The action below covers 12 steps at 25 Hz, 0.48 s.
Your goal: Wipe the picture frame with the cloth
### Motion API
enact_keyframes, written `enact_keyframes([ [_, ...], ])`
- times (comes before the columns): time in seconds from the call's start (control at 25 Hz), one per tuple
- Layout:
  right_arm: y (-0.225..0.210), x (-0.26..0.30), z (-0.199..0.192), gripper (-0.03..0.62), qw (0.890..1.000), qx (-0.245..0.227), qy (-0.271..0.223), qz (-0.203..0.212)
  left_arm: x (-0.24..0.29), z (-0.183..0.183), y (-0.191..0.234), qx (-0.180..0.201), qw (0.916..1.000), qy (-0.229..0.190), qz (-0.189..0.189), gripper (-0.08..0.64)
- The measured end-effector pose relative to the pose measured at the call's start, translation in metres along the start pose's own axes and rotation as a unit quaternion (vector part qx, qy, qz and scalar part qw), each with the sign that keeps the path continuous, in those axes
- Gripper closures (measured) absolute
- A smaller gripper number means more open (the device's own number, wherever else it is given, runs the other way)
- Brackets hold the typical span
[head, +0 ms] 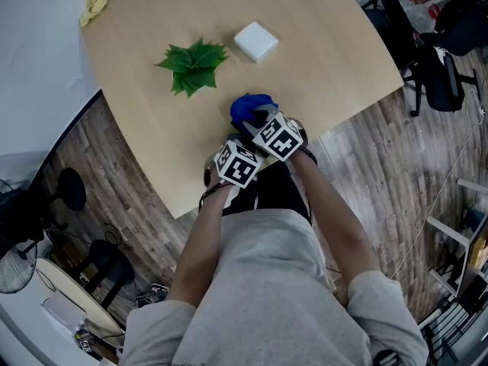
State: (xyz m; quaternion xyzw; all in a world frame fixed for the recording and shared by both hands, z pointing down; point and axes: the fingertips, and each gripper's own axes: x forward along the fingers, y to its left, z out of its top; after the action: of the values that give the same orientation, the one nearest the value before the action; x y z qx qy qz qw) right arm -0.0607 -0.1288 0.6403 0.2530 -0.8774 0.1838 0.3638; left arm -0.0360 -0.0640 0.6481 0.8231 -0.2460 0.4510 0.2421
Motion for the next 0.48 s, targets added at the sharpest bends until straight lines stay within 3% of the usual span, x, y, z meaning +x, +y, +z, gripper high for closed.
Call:
enact_keyframes([
  [0.24,0.005,0.01,0.023,0.517,1.0,-0.009,0.001,0.028,0.0,0.0,0.001,-0.002,1.0,-0.002,0.001,0.508],
  [0.48,0.026,0.014,0.027,0.517,0.995,-0.046,0.014,0.085,0.0,-0.001,0.001,-0.004,1.0,-0.005,0.001,0.508],
])
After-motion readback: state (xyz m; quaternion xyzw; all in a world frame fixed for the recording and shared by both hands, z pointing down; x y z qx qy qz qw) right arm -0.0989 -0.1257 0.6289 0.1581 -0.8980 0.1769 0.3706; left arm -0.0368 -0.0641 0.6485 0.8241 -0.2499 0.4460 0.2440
